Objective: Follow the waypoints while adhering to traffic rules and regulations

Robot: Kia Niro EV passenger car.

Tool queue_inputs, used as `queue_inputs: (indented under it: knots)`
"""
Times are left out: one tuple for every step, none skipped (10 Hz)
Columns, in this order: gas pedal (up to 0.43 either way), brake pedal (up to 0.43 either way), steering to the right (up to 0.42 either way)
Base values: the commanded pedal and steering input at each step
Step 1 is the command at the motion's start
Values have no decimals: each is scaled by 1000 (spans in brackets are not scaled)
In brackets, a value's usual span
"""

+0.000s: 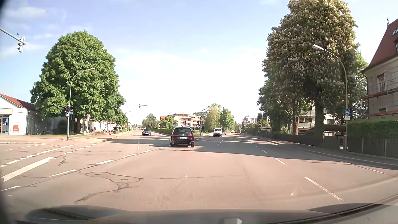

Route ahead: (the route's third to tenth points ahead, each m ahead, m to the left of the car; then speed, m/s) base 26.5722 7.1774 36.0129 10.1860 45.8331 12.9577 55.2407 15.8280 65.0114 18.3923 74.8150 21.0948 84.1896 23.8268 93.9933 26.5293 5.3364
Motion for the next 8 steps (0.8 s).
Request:
queue_inputs:
  knots:
    - [240, 0, -60]
    - [260, 0, -60]
    - [268, 0, -58]
    - [280, 0, -53]
    - [280, 0, -46]
    - [280, 0, -37]
    - [280, 0, -32]
    - [280, 0, -28]
